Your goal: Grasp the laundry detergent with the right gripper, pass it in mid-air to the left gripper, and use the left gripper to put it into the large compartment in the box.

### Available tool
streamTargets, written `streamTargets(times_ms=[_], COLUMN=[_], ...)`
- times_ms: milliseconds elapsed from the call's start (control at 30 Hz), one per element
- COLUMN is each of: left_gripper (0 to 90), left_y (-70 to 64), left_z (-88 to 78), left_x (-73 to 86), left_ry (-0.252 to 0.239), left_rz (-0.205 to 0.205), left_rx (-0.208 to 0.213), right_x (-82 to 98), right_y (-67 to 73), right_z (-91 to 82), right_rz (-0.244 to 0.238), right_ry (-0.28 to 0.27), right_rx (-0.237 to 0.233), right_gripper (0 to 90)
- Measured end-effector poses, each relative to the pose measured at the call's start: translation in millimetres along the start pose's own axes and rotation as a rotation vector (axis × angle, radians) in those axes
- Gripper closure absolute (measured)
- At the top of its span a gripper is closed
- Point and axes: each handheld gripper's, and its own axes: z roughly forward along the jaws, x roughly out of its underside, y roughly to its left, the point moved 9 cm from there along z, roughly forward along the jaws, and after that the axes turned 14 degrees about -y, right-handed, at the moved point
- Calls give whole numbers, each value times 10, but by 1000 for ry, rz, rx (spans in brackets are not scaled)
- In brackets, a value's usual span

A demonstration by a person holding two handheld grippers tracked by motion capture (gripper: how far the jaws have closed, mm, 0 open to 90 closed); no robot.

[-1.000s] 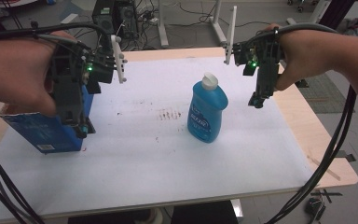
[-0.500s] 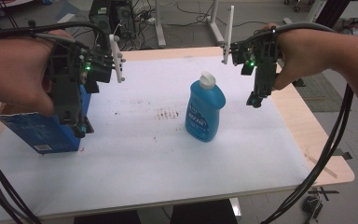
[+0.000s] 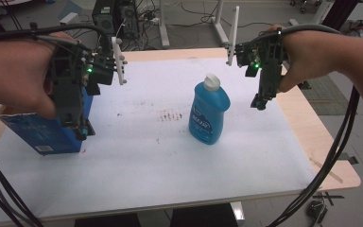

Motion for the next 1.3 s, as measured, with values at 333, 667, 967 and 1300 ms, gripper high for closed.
streamTargets(times_ms=[333, 667, 967, 1300], left_gripper=[17, 17, 17, 17], left_y=[17, -8, -3, 0], left_z=[-21, -8, 27, 17], left_x=[-10, -7, 20, 34], left_ry=[5, -9, -3, -12], left_rz=[9, 21, 27, 20], left_rx=[-9, -16, -10, -13], right_x=[53, 86, 169, 227], right_y=[46, 226, 354, 394], right_z=[-11, 33, 221, 343], right_rz=[25, 85, 197, 304], right_ry=[-19, -124, -233, -383], right_rx=[16, 9, 38, 71], right_gripper=[20, 20, 20, 20])
